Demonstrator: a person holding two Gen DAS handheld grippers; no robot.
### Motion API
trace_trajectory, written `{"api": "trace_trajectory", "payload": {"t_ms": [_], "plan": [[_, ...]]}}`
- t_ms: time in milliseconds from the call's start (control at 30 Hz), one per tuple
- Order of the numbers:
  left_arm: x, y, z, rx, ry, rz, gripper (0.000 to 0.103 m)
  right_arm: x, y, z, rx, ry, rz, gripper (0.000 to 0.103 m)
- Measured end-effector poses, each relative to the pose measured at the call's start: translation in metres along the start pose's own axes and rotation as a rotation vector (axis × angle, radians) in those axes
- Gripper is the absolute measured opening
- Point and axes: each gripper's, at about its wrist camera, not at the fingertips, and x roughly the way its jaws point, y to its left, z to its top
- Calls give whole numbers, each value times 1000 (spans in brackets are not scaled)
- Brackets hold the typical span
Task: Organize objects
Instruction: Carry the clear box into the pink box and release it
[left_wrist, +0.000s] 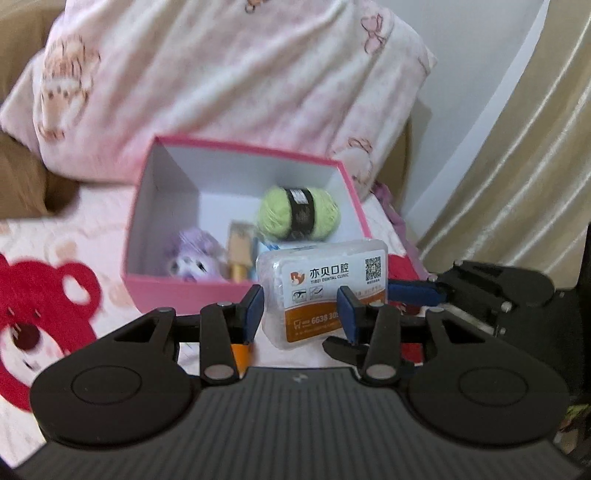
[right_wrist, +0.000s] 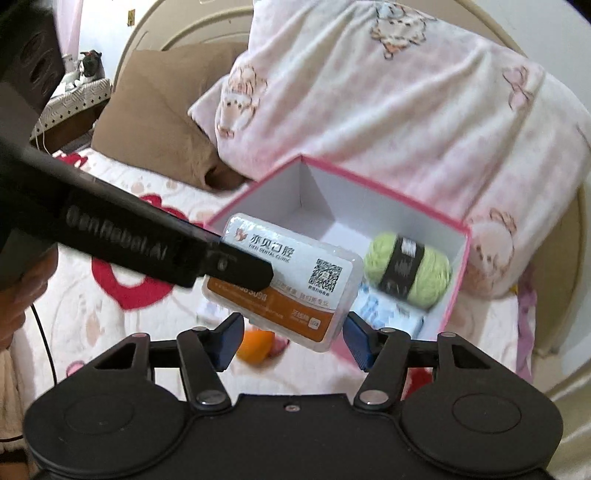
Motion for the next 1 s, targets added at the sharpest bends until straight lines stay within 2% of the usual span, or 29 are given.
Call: {"api": "trace_trajectory", "payload": {"t_ms": [100, 200, 400, 600, 733, 900, 1000], "plan": [[4, 8, 17, 16, -19, 35, 43, 14, -2, 19, 0, -6, 5, 64], [19, 20, 36, 22, -30, 51, 43, 34, -15, 38, 62, 3, 28, 64], [71, 49, 80, -28, 27, 52, 43, 88, -57, 71, 175, 38, 48, 63], [130, 72, 111, -48, 79, 75, 43, 148, -96, 83, 317, 87, 75, 60], [167, 89, 119, -76, 120, 101, 43, 186, -114, 82, 411, 141, 102, 58], [200, 105, 119, -127, 184, 101, 43, 217, -118, 78, 420, 198, 82, 57], [210, 111, 116, -146, 196, 98, 43, 227, -118, 79, 417, 221, 67, 57]]}}
